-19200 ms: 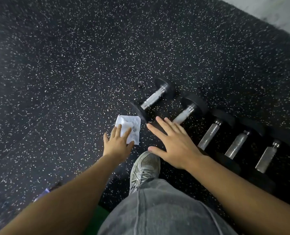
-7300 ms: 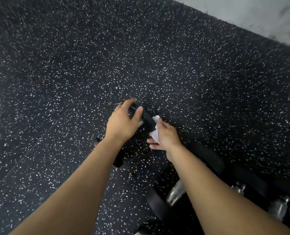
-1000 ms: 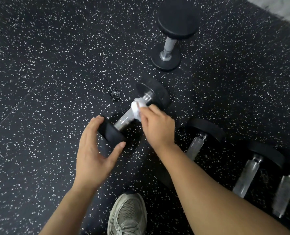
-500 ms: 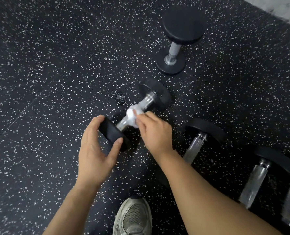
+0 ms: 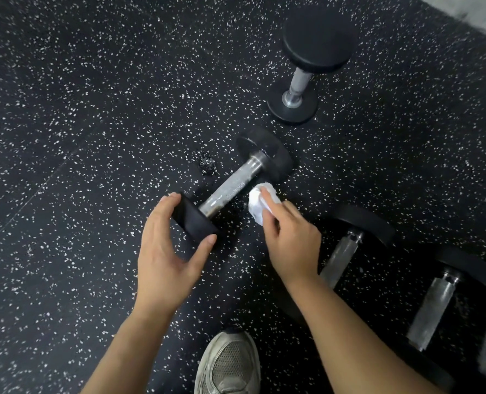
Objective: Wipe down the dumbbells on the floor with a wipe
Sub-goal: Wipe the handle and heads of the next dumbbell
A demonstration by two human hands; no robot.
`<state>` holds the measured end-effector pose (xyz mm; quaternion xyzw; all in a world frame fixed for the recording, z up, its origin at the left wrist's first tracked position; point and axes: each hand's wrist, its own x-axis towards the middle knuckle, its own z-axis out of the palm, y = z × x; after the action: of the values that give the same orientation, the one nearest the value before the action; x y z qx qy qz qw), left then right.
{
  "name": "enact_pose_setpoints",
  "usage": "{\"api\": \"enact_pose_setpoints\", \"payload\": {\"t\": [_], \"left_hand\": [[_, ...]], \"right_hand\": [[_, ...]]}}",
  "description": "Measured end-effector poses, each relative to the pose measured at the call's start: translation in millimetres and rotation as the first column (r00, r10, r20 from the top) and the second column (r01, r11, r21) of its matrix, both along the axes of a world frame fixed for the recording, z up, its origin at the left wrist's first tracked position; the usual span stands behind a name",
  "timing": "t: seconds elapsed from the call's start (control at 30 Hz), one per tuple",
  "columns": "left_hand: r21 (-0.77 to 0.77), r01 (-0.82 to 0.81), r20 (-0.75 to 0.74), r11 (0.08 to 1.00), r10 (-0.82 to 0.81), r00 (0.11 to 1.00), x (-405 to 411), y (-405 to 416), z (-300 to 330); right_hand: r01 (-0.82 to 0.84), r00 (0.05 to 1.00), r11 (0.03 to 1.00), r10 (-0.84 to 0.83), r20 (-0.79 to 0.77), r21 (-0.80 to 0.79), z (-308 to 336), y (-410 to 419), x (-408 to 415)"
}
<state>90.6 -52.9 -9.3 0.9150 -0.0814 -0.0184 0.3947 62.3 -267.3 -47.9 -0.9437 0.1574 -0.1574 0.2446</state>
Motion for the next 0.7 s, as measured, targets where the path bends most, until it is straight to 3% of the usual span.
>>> {"api": "enact_pose_setpoints", "payload": {"t": [0.17, 0.37, 0.57, 0.7], "left_hand": [[0.001, 0.003, 0.028, 1.000, -0.003, 1.000, 0, -1, -1], [0.012, 0.002, 0.029, 1.000, -0.002, 1.000, 2, 2, -2], [0.024, -0.004, 0.030, 1.000, 0.003, 1.000, 5, 6, -4], [0.045, 0.009, 0.026, 0.999, -0.010, 1.000, 9, 5, -1]], "right_hand": [[-0.002, 1.000, 0.999, 0.002, 0.009, -0.034, 13, 3, 27], [-0.069, 0.977, 0.995, 0.054, -0.205, -0.068, 18, 18, 63], [-0.439, 0.892, 0.896, 0.444, -0.090, 0.072, 9, 38, 48], [-0.340, 0.938, 0.940, 0.339, -0.069, 0.000, 7, 29, 62]]}}
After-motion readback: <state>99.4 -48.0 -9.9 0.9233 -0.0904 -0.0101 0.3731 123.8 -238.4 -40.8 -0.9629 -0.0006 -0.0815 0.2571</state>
